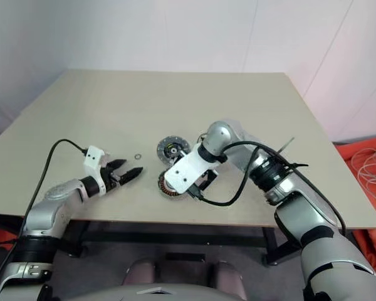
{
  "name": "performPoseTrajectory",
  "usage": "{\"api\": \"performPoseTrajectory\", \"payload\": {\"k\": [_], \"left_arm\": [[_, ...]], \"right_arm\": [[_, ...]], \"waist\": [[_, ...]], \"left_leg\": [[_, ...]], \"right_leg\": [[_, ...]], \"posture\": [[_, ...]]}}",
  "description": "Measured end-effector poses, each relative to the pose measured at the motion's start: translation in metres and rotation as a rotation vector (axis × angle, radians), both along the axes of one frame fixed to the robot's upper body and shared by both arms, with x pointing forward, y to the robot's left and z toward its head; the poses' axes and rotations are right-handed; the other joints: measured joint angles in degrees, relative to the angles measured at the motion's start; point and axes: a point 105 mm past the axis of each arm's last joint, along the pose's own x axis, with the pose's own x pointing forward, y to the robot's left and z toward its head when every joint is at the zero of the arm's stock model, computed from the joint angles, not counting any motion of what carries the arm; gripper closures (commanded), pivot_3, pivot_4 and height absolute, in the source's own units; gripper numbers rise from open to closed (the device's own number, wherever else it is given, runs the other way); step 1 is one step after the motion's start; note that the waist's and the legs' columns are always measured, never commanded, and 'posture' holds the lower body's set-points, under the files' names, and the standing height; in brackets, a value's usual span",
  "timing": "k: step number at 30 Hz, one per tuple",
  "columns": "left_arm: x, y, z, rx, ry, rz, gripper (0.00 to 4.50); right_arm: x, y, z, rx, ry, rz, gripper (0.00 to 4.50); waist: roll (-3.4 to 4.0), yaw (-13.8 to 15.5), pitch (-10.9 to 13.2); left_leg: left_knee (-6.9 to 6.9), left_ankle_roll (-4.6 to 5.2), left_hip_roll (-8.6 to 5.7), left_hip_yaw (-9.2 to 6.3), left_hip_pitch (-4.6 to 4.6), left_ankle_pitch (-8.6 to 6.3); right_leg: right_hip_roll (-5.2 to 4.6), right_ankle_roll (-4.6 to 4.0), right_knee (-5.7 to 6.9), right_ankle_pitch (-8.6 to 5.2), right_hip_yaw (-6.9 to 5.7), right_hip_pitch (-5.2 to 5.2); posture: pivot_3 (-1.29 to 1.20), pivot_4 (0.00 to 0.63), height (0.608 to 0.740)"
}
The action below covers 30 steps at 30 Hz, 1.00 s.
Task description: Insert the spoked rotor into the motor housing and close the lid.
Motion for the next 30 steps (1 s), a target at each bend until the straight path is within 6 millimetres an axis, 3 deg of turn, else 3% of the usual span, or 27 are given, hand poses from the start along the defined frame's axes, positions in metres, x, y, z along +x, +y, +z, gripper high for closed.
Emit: {"api": "performPoseTrajectory", "payload": {"k": [3,6,10,16,22,30], "left_arm": [[0.001,0.002,0.001,0.016,-0.007,0.003,0.00],[0.005,0.005,0.004,0.072,-0.059,0.019,0.00],[0.015,0.005,0.007,0.131,-0.127,0.030,0.00],[0.030,-0.008,-0.005,0.191,-0.116,-0.008,0.00],[0.047,-0.023,-0.013,0.218,-0.092,-0.033,0.00],[0.047,-0.027,-0.021,0.209,-0.049,-0.040,0.00]], "right_arm": [[0.005,-0.014,0.014,0.073,0.035,-0.107,0.54],[0.006,-0.030,0.015,0.153,0.120,-0.228,0.54],[0.006,-0.058,-0.005,0.237,0.215,-0.412,0.54],[-0.002,-0.088,-0.038,0.240,0.289,-0.587,0.54],[-0.012,-0.098,-0.043,0.263,0.316,-0.661,0.54],[-0.013,-0.109,-0.039,0.278,0.306,-0.715,0.54]], "waist": [[-0.01,0.08,0.00],[0.00,0.30,0.00],[-0.01,1.05,-0.01],[0.00,1.23,-0.01],[0.01,1.12,-0.01],[0.03,1.30,-0.02]], "left_leg": [[0.00,0.00,0.00,0.00,0.04,0.00],[0.00,0.00,0.00,-0.01,0.03,0.00],[-0.01,0.00,-0.02,0.00,0.04,0.00],[-0.02,0.01,-0.05,0.00,-0.03,0.00],[-0.05,0.01,-0.07,0.00,-0.02,0.00],[-0.08,0.05,-0.06,0.00,-0.03,-0.02]], "right_leg": [[0.01,0.00,-0.01,0.00,0.00,0.04],[0.01,0.00,-0.03,0.00,0.00,0.04],[0.00,0.02,-0.12,0.00,0.00,0.07],[0.01,0.02,-0.15,0.00,-0.01,0.03],[0.01,0.06,-0.24,-0.01,-0.02,0.06],[-0.02,0.04,-0.30,0.00,-0.03,0.10]], "posture": [[0.00,0.000,0.740],[0.00,0.000,0.740],[0.00,0.000,0.740],[0.00,0.000,0.740],[0.00,0.000,0.740],[0.00,0.000,0.740]]}}
